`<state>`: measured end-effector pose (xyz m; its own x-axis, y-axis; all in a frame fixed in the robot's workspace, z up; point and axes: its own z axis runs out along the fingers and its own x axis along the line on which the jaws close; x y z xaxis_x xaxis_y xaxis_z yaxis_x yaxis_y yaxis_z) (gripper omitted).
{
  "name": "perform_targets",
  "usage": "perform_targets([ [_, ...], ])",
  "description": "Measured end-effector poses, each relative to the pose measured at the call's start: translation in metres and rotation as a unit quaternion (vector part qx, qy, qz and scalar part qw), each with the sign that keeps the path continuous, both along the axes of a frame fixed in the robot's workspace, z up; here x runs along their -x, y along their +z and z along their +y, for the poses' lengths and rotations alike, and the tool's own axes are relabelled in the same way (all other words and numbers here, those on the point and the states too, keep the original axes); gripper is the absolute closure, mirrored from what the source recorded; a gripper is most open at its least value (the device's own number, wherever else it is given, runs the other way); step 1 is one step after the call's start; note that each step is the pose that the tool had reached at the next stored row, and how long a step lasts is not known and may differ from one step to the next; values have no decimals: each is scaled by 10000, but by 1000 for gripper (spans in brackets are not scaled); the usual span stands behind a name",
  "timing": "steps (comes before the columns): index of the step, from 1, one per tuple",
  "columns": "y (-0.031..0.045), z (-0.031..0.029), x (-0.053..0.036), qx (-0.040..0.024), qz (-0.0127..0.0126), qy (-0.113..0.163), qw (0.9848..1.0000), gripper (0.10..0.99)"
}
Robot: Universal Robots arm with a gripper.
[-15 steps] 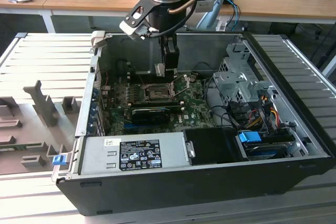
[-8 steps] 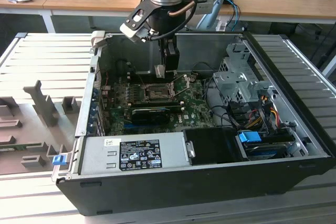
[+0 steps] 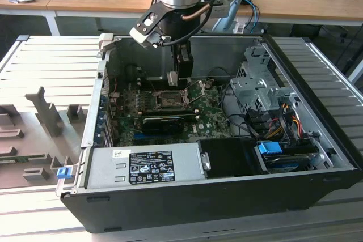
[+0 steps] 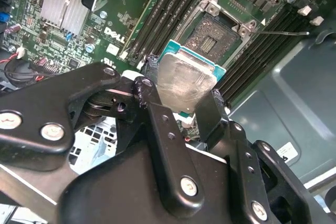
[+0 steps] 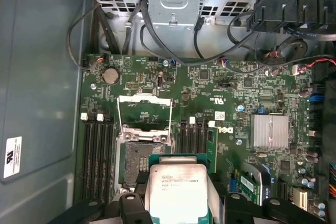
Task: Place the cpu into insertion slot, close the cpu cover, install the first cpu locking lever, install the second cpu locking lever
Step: 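Place the cpu into insertion slot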
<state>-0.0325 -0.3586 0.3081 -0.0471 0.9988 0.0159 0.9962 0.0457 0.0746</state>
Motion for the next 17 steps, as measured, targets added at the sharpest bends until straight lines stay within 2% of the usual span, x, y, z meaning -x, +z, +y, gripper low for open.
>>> perform_targets([
  [12, -61, 0, 0, 0, 0, 0, 10000, 561],
  [17, -180, 0, 0, 0, 0, 1, 10000, 561],
])
